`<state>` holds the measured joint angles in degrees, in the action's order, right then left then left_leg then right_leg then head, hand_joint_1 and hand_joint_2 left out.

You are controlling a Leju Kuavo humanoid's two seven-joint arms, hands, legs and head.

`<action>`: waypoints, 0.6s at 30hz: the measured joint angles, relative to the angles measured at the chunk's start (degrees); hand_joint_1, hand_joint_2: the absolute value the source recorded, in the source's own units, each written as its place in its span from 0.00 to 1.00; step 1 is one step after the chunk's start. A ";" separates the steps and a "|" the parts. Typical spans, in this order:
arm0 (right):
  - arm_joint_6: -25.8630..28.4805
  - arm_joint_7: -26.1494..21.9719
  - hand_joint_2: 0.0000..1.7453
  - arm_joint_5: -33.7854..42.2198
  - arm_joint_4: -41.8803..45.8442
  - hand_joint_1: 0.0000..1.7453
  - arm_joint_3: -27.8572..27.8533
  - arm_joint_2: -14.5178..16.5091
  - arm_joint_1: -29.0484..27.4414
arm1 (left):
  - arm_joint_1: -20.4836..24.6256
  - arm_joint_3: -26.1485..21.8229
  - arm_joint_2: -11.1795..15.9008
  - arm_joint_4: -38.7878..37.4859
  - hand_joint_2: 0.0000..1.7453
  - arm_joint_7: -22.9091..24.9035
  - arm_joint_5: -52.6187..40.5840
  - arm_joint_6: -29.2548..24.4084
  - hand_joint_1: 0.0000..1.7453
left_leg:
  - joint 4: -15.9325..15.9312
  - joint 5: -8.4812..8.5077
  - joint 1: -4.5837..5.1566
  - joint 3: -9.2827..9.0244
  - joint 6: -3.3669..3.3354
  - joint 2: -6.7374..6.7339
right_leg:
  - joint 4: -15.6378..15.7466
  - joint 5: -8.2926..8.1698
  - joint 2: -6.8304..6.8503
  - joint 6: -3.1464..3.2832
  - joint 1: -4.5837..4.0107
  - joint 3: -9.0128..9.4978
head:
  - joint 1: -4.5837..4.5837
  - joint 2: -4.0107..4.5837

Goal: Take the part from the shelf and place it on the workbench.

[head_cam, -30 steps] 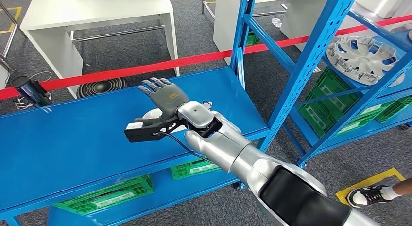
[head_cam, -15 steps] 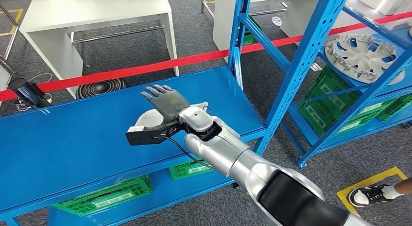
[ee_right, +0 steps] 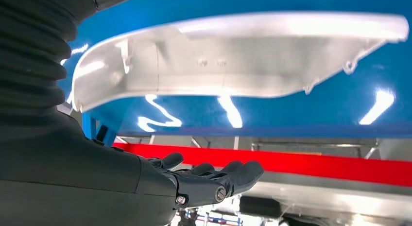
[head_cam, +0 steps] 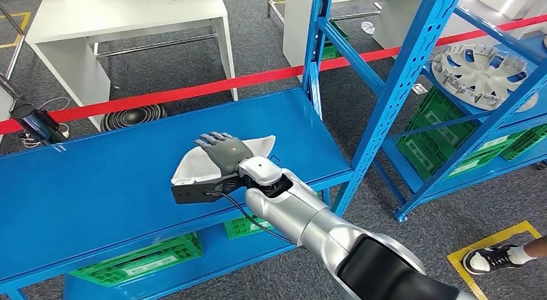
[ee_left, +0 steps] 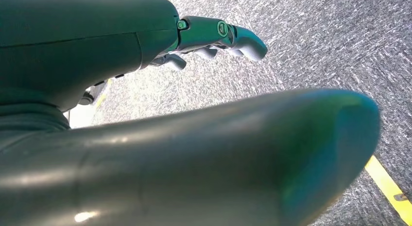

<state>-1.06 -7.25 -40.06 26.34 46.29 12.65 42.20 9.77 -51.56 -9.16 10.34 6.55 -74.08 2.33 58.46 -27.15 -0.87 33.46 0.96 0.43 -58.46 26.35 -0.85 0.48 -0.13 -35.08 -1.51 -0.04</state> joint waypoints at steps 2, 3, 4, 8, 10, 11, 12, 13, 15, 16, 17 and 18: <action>-0.03 0.05 1.00 0.00 -0.52 0.00 -0.14 0.03 -0.14 | 0.14 0.00 -0.02 0.00 0.00 0.07 -0.03 0.05 0.00 | 0.00 0.00 0.00 0.00 0.00 0.00 | 0.00 0.00 0.00 0.00 0.01 0.00 | 0.00 0.00; -0.04 0.11 1.00 0.00 -0.77 0.00 -0.21 0.05 -0.17 | 0.18 0.00 -0.03 0.00 0.00 0.08 -0.10 0.10 0.00 | 0.00 0.00 0.00 0.00 0.00 0.00 | 0.00 0.00 0.00 0.00 0.01 0.00 | 0.00 0.00; -0.06 0.20 1.00 0.00 -1.00 0.00 -0.29 0.09 -0.17 | 0.21 0.01 -0.03 0.00 0.00 0.08 -0.18 0.14 0.00 | 0.00 0.00 0.00 0.00 0.00 -0.01 | 0.00 0.00 0.00 0.00 0.01 0.00 | 0.00 0.00; -0.09 0.39 1.00 0.00 -1.75 0.00 -0.68 0.35 -0.17 | 0.24 0.02 -0.04 0.00 0.00 0.08 -0.34 0.32 0.00 | 0.00 0.00 0.00 0.00 0.00 0.00 | 0.00 0.00 0.00 0.00 0.01 0.00 | 0.00 0.00; -0.09 0.40 1.00 0.00 -1.96 0.00 -0.75 0.40 -0.17 | 0.25 0.02 -0.04 0.00 0.00 0.07 -0.34 0.33 0.00 | 0.00 0.00 0.00 0.00 0.00 0.00 | 0.00 0.00 0.00 0.00 0.01 0.00 | 0.00 0.00; -0.10 0.42 1.00 -0.01 -2.04 0.00 -0.81 0.43 -0.16 | 0.26 0.02 -0.04 0.00 0.00 0.06 -0.34 0.34 0.00 | 0.00 0.00 0.00 0.00 0.00 0.00 | 0.00 0.00 0.00 0.00 0.01 0.00 | 0.00 0.00; -0.12 0.45 1.00 -0.03 -2.11 0.00 -0.88 0.45 -0.14 | 0.27 0.03 -0.04 0.00 0.00 0.04 -0.34 0.34 0.00 | 0.00 0.00 0.00 0.00 0.00 0.00 | 0.00 0.00 0.00 0.00 0.01 0.00 | 0.00 0.00; -0.15 0.50 1.00 -0.07 -2.18 0.00 -0.98 0.49 -0.12 | 0.27 0.03 -0.04 0.00 0.00 0.02 -0.35 0.35 0.00 | 0.00 0.00 0.00 0.00 0.00 0.00 | 0.00 0.00 0.00 0.00 0.01 0.00 | 0.00 0.00; -0.25 0.70 1.00 -0.21 -2.39 0.00 -1.19 0.62 0.02 | 0.28 0.05 -0.05 0.00 0.00 -0.08 -0.36 0.39 0.00 | 0.00 0.00 0.00 0.00 0.00 -0.01 | 0.00 0.00 0.00 0.00 0.01 0.00 | 0.00 0.00; -0.33 0.84 1.00 -0.34 -2.52 0.00 -1.30 0.74 0.13 | 0.29 0.06 -0.06 0.00 0.00 -0.15 -0.37 0.43 0.00 | 0.00 0.00 0.00 0.00 0.00 -0.01 | 0.00 0.00 0.00 0.00 0.01 0.00 | 0.00 0.00; -0.45 0.98 1.00 -0.48 -2.66 0.00 -1.41 0.88 0.28 | 0.30 0.10 -0.06 0.00 0.00 -0.24 -0.39 0.47 0.00 | 0.00 0.00 0.00 0.00 0.00 -0.01 | 0.00 0.00 -0.01 0.00 0.00 0.00 | 0.01 0.00; -0.57 1.13 1.00 -0.64 -2.81 0.00 -1.54 1.03 0.44 | 0.31 0.17 -0.07 0.00 0.00 -0.31 -0.45 0.51 0.00 | 0.00 0.00 0.00 0.00 0.00 -0.01 | 0.00 0.00 -0.01 0.00 0.00 0.00 | 0.01 0.00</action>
<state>-1.63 -6.13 -40.70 23.53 44.75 13.68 42.64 10.08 -51.39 -9.23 10.34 6.24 -74.53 2.84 58.46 -27.15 -0.87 33.45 0.97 0.42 -58.47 26.35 -0.86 0.49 -0.13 -35.08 -1.50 -0.04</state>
